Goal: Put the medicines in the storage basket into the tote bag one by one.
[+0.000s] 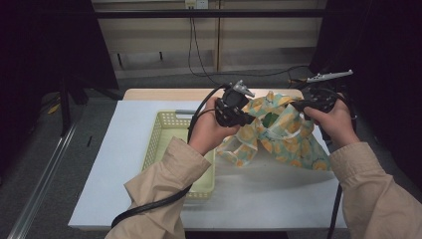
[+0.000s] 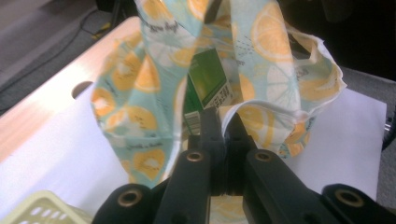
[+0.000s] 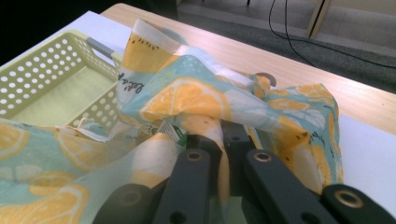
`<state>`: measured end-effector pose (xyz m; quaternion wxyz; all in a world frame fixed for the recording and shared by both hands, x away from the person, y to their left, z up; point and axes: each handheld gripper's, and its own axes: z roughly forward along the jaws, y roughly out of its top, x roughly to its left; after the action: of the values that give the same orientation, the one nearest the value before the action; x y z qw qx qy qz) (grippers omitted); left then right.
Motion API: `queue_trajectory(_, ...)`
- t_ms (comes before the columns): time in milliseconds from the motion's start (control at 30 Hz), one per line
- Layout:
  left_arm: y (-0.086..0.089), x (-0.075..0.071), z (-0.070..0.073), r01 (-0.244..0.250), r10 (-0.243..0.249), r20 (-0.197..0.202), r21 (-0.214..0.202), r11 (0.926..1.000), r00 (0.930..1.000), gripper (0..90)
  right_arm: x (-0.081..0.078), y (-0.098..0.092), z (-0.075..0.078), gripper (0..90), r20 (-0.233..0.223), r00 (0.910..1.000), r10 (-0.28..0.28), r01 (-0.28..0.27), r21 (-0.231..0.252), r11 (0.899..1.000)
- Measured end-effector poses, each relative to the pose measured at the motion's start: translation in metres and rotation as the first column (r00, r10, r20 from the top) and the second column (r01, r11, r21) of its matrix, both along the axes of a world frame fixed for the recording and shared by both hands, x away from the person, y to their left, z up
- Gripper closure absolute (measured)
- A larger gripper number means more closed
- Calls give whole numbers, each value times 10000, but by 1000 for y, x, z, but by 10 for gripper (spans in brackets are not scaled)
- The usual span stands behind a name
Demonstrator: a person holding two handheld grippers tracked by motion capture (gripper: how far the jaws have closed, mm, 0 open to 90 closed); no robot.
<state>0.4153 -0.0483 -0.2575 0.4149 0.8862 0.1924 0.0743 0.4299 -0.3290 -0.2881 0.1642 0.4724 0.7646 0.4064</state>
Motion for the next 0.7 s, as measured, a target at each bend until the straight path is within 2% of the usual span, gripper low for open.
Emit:
queue_trajectory(200,6,4,20,-144,147,233,-115,9998,9996,900,1,1,2,898,29,10000,12,-12,15,10000)
queue_trajectory(333,8,7,29,-161,163,316,-69,9998,9994,900,3,3,4,898,83,10000,32,-33,93,10000)
queue_trajectory(433,11,9,33,-131,136,259,-197,9997,9996,900,4,5,7,898,146,9999,55,-57,121,9999)
queue_trajectory(600,13,11,40,-168,160,400,202,9997,9991,900,6,10,12,898,266,9996,54,-58,139,9999)
queue_trajectory(700,17,13,45,-278,266,448,264,9993,9986,900,7,12,18,899,394,9992,1,-8,157,9999)
